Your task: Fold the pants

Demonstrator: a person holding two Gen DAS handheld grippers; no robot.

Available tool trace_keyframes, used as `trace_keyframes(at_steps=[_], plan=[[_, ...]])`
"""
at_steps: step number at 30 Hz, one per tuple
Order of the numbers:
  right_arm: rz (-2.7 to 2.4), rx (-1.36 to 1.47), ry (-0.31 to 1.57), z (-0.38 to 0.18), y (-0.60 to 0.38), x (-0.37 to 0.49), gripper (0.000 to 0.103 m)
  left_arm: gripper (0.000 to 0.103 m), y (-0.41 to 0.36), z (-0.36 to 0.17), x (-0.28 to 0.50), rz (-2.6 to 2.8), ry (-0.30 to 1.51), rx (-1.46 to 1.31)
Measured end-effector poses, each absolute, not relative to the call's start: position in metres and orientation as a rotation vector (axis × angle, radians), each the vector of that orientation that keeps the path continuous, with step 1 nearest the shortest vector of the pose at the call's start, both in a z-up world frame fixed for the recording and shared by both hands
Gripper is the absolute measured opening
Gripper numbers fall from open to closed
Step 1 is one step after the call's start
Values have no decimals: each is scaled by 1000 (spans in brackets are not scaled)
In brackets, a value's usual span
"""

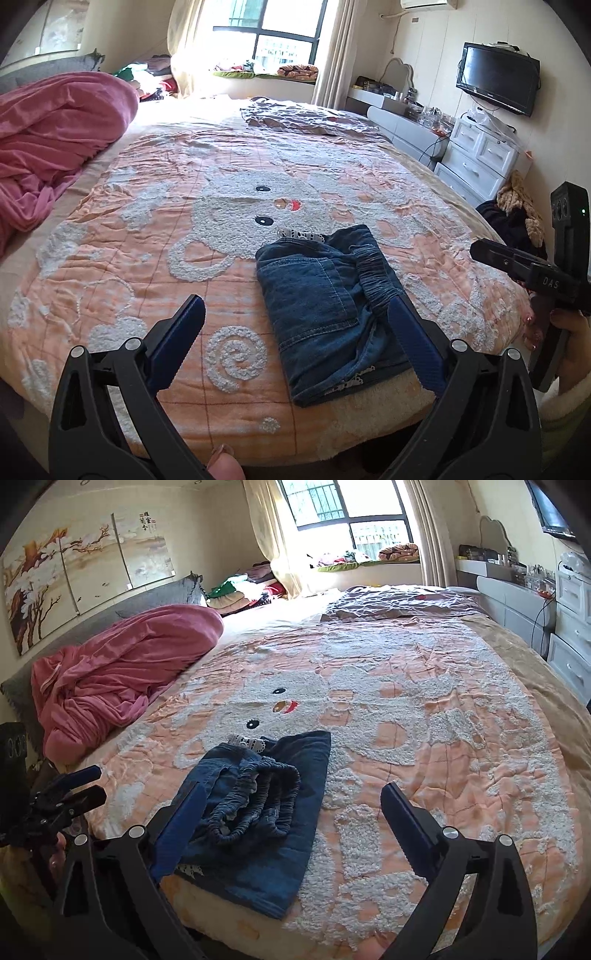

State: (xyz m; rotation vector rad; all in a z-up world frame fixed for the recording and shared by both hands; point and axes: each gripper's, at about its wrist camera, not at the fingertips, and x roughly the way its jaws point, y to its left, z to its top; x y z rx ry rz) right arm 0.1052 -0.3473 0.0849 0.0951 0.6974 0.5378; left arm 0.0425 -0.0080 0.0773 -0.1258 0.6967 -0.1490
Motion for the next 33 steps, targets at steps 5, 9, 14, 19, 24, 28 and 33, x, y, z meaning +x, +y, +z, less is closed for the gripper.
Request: trace_keyframes(at_steps=[5, 9, 14, 19, 24, 28, 33], plan=[[527, 94, 717, 72, -347, 108, 95, 93, -6, 71, 48, -145, 707, -132], [530, 102, 731, 64, -343, 112, 95, 93, -6, 65, 52, -144, 721, -128], [539, 101, 742, 58, -336, 116, 95, 93, -8, 57, 55, -143, 739, -123], [543, 94, 747, 52, -330, 122, 95, 93, -8, 48, 61, -142, 756, -120], [546, 99, 756, 44, -327, 129, 95, 93, -6, 38, 69, -139, 778, -125], [541, 109, 771, 34, -326, 136, 95, 93, -6, 28, 76, -136, 801, -126], [543, 108, 789, 24, -324, 138, 95, 93, -6, 19, 81, -133, 821, -134]])
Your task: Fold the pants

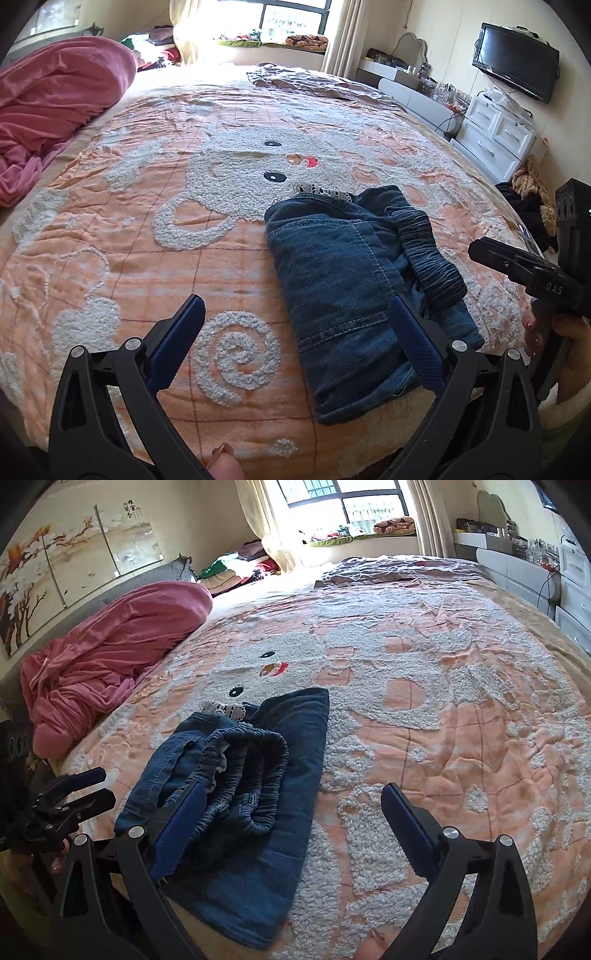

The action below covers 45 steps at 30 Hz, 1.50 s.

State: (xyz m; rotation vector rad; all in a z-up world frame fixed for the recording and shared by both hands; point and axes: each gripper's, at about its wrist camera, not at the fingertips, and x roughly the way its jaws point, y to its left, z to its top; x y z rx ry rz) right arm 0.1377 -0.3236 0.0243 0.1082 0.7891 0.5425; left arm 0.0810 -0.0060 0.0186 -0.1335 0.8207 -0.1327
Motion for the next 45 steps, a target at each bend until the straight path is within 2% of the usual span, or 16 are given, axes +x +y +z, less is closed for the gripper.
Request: trace_keyframes(at_steps=[19, 22, 29, 32, 36, 45], plan=[[566, 137, 801, 9, -322, 136, 94, 93, -19, -4, 102, -175, 833, -178], [579, 128, 824, 5, -317, 136, 88, 93, -19, -9, 105, -177, 845, -185], [592, 191, 841, 3, -320, 141, 80, 93, -21, -20, 111, -197, 882, -225], [604, 226, 864, 1, -321, 150, 72, 93, -23, -20, 114, -211, 888, -228], [628, 248, 943, -9, -317, 170, 53, 93, -26, -22, 117, -228, 896, -240], [699, 204, 1031, -17, -302, 203, 53, 93, -27, -26, 122, -243, 902, -228]])
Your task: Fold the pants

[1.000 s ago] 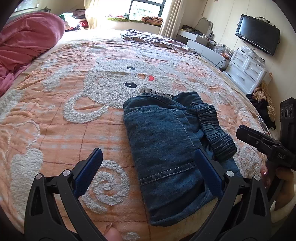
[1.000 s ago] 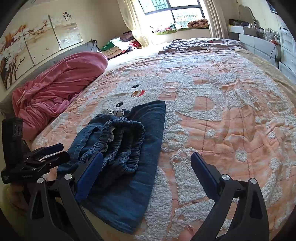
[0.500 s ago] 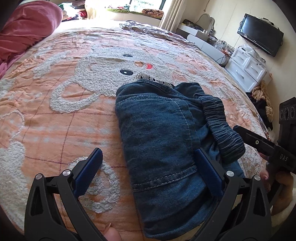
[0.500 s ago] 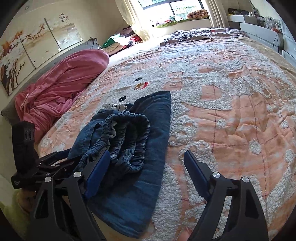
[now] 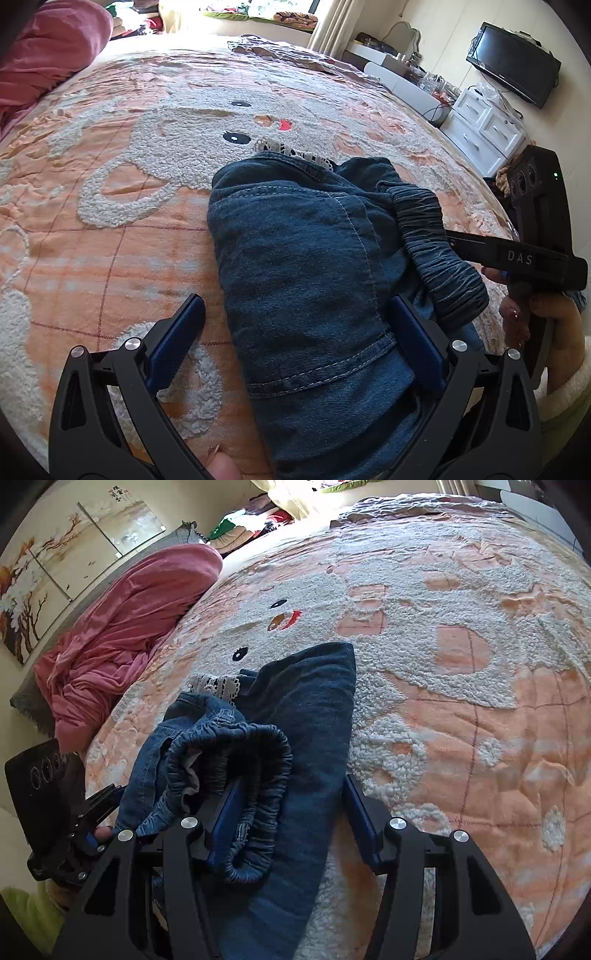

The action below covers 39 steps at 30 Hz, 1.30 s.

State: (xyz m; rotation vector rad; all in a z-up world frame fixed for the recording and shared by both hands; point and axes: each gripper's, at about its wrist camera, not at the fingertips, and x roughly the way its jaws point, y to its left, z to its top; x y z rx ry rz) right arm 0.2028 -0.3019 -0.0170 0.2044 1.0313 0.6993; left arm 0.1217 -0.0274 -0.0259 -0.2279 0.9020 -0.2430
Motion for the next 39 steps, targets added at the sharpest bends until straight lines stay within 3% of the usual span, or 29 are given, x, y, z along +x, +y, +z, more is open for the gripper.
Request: trace_keyframes(at_steps=[7, 11, 14, 15, 26, 28, 30, 33, 39], plan=[[750, 262, 1047, -24, -305, 223, 50, 91, -29, -27, 127, -250, 909, -246], [756, 297, 1039, -28, -307, 224, 47, 74, -30, -26, 127, -275, 916, -287], [765, 331, 1029, -27, -313, 221, 32, 64, -31, -25, 125, -276, 916, -287], [761, 337, 1029, -27, -315, 220, 32, 63, -32, -24, 124, -281, 918, -282], [732, 302, 1024, -30, -300, 224, 34, 65, -33, -31, 129, -275, 938, -296], [724, 270, 1013, -29, -296, 222, 31, 57, -34, -29, 128, -263, 936, -301], [734, 243, 993, -25, -290, 218, 16, 41, -35, -26, 127, -259, 926, -289], [724, 197, 950, -18, -285, 209, 14, 31, -37, -21, 124, -250, 911, -260], [713, 177, 894, -8, -285, 200, 13, 26, -39, -14, 119, -253, 878, -243]])
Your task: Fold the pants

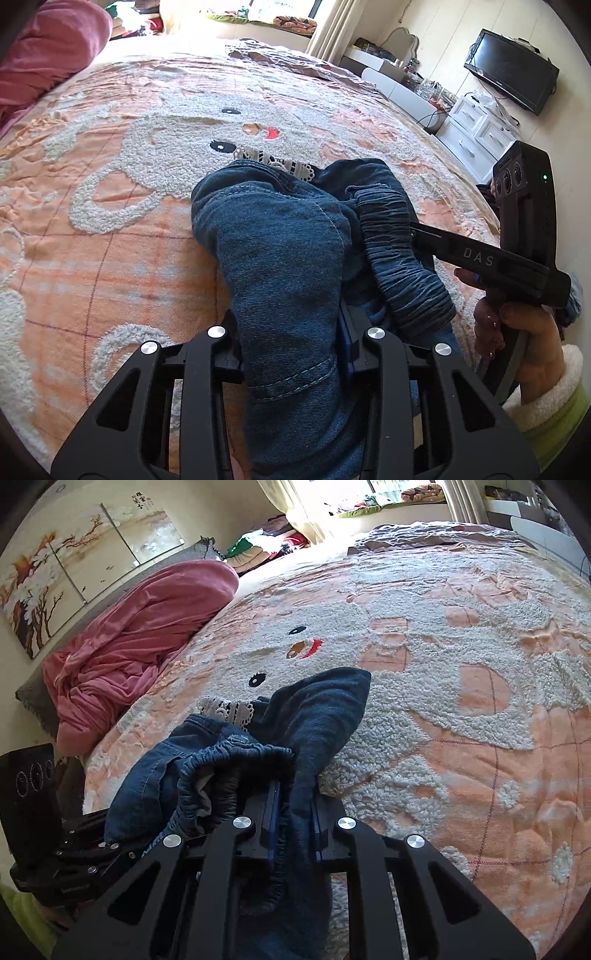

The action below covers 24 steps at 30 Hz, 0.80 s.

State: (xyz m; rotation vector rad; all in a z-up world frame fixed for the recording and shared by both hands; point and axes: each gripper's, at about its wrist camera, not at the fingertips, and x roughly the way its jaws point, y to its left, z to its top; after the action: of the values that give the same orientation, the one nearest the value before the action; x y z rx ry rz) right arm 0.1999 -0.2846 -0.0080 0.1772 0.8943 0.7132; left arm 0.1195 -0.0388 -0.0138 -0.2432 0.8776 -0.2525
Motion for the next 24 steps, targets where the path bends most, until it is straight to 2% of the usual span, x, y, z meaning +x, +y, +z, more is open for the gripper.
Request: trace_keyframes(at_steps=[24], plan=[[692, 158, 822, 11, -277, 196, 12, 24, -39, 1, 115, -249, 833, -213]])
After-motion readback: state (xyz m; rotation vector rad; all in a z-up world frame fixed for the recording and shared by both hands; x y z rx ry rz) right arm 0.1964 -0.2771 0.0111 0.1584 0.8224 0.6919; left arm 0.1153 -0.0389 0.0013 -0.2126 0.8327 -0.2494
